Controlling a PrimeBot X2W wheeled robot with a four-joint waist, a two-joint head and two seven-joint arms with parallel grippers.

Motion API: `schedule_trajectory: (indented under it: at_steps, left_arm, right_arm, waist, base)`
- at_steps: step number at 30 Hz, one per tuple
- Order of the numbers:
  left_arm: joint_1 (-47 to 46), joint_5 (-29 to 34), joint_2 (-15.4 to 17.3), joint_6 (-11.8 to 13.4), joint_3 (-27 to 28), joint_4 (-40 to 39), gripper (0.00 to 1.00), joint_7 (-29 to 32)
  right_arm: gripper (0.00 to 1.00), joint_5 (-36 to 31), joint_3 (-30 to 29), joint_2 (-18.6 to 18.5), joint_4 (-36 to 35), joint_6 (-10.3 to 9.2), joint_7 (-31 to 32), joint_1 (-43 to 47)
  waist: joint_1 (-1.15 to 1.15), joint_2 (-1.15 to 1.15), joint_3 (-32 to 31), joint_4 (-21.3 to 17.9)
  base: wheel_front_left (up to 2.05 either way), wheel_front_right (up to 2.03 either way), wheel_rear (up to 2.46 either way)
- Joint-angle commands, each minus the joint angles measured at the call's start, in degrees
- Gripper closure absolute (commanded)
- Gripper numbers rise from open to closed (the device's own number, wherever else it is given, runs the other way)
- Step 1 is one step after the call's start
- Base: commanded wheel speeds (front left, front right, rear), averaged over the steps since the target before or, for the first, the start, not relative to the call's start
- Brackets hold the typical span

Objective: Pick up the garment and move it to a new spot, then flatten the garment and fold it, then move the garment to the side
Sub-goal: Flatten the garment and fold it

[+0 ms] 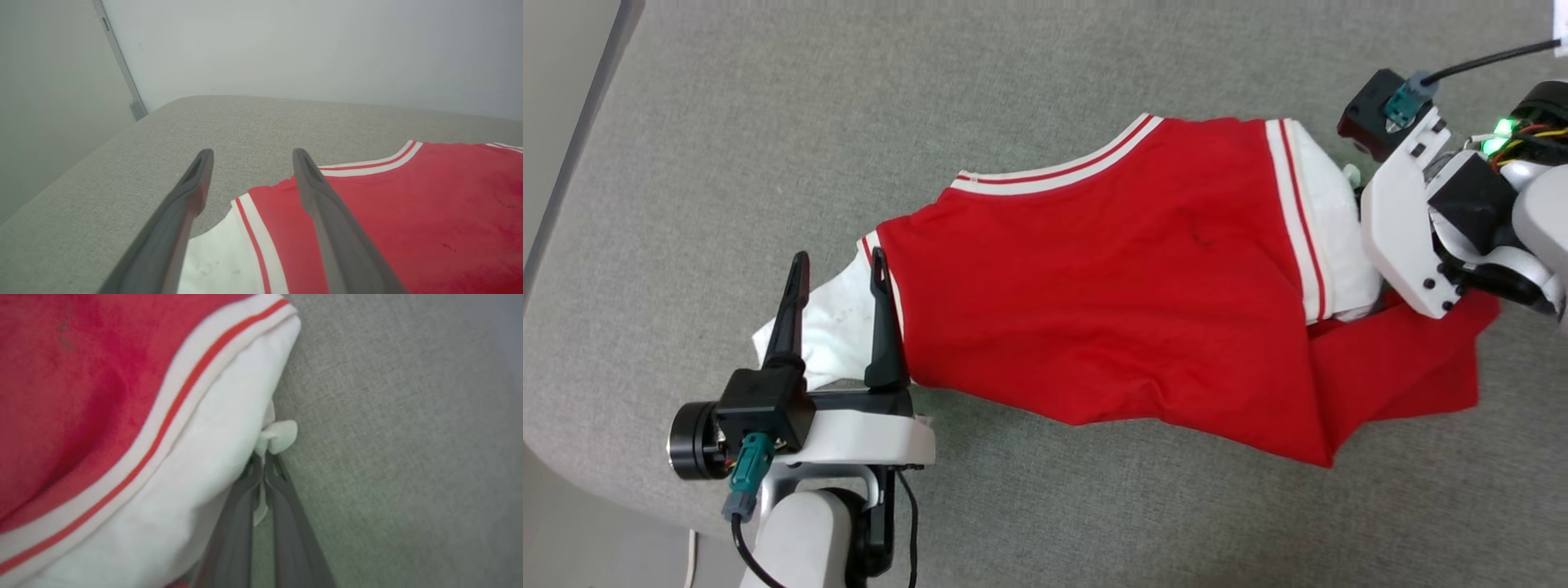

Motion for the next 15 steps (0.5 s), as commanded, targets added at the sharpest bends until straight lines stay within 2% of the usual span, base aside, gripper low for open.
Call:
schedule_trajectory:
  at_steps: [1,7,9,15]
  left_arm:
    - [1.17,0.59,-0.02,-0.46,0.65,0.44,0.0,-0.14]
    - [4.11,1.59,-0.05,-1.64,3.1,1.06,0.0,-0.14]
    - [4.64,1.67,-0.04,-1.91,3.49,1.13,0.0,-0.14]
    - [7.62,2.1,-0.04,-2.88,5.25,1.67,0.0,-0.15]
  right_arm:
    - [1.0,0.41,0.54,0.16,0.48,-0.06,-2.37,0.73]
    - [1.0,3.04,-0.64,-1.94,-1.1,-0.06,-12.01,2.61]
    - [1.0,3.65,-0.9,-2.64,-1.49,-0.06,-13.13,3.19]
    - [1.0,6.87,-3.7,-7.34,-2.16,-0.06,-19.56,9.35]
  waist:
    - [-0.01,0.0,-2.55,-1.57]
    - [-0.01,0.0,-7.74,-4.56]
    - [-0.01,0.0,-8.36,-5.08]
    - [-0.01,0.0,-12.26,-8.19]
  base:
    - [0.0,0.0,0.0]
    - [0.0,0.0,0.0]
    - [0.0,0.0,0.0]
    - [0.0,0.0,0.0]
